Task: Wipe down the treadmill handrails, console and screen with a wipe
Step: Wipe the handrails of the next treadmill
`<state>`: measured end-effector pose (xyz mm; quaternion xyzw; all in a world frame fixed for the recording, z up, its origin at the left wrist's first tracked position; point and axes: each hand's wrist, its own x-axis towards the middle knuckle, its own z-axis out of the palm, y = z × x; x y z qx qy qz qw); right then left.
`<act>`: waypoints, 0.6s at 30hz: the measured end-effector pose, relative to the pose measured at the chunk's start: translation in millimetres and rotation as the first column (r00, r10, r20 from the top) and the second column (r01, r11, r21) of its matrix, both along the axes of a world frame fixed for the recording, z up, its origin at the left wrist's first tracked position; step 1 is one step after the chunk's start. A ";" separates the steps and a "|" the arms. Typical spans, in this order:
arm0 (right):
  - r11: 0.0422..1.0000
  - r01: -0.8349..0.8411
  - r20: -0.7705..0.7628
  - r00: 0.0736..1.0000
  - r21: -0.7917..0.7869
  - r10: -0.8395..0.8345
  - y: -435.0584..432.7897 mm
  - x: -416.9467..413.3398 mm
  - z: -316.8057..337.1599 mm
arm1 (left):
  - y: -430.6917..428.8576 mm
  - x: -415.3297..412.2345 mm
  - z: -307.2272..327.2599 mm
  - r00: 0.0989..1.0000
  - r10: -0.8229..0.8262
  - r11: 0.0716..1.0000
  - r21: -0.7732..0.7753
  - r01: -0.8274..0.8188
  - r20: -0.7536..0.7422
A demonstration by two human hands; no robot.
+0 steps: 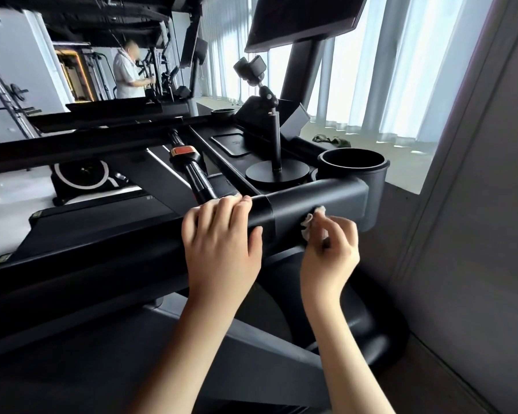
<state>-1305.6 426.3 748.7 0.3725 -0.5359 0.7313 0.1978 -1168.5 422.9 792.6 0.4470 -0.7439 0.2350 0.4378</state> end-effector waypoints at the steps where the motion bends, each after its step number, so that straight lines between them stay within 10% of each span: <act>1: 1.000 -0.011 -0.056 0.998 0.022 0.012 0.2 -0.4 5.9 | 0.5 -0.3 -0.3 1.000 0.001 1.000 0.000 -0.001 0.002; 9: 0.882 0.048 -0.250 0.965 0.468 0.080 -10.2 -36.0 76.6 | -0.2 2.2 -1.4 1.000 -0.004 1.000 0.003 0.004 0.019; 18: 0.925 0.105 -0.245 0.970 0.365 -0.014 -5.5 -40.7 67.6 | -0.4 3.7 -0.9 0.999 -0.008 1.000 0.014 0.008 0.036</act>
